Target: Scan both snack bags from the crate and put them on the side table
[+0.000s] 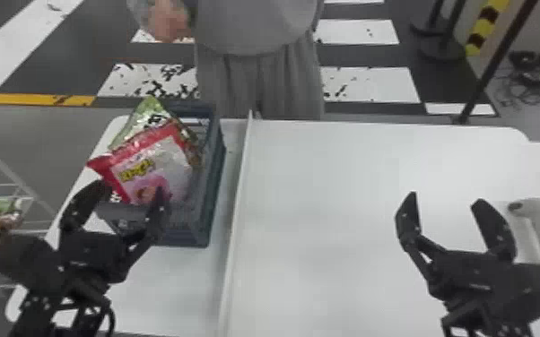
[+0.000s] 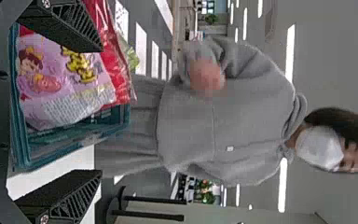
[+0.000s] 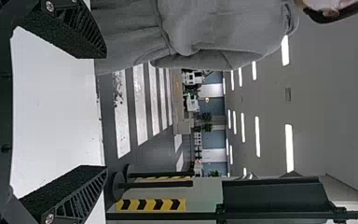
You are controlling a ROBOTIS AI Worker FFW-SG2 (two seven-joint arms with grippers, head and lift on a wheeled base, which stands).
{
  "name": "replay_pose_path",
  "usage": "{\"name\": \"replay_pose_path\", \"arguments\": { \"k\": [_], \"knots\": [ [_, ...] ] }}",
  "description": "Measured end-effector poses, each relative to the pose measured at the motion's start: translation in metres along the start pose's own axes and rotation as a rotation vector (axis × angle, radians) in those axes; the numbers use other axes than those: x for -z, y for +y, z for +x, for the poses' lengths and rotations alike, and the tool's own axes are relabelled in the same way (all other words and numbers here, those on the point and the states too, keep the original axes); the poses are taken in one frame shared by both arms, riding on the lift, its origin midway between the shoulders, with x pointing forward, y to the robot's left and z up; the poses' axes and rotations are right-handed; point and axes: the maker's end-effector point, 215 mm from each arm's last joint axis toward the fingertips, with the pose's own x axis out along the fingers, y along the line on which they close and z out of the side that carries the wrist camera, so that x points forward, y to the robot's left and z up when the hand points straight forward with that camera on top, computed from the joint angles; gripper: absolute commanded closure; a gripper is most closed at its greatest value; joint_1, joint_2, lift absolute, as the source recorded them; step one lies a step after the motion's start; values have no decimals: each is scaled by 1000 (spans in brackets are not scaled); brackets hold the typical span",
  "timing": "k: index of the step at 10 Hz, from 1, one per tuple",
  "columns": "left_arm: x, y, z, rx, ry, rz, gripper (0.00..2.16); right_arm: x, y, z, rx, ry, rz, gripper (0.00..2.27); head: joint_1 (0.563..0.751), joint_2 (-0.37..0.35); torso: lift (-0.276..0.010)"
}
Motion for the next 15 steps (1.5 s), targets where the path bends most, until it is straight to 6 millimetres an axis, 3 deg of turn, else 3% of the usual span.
{"name": "replay_pose_path", "arguments": {
  "k": [3, 7, 9, 12, 13, 15],
  "knots": [
    [-13, 56, 2, -54, -8, -3, 66, 2, 1, -1, -1, 3, -2, 80, 695, 167, -87],
    [9, 101, 20, -48, 100, -28, 63, 3, 2, -1, -5, 7, -8, 80, 695, 232, -87],
    [14, 107, 38, -14, 124, -44, 56, 3, 2, -1, -6, 6, -9, 80, 695, 235, -87],
    [18, 101, 68, 56, 169, -55, 83, 2, 3, 1, -12, 4, -13, 80, 695, 216, -87],
    [25, 98, 73, 80, 193, -60, 275, 1, 3, 2, -13, 4, -15, 80, 695, 213, -87],
    [35, 85, 74, 147, 233, -73, 1416, -1, 6, 5, -19, 1, -15, 80, 695, 196, -87]
  ]
}}
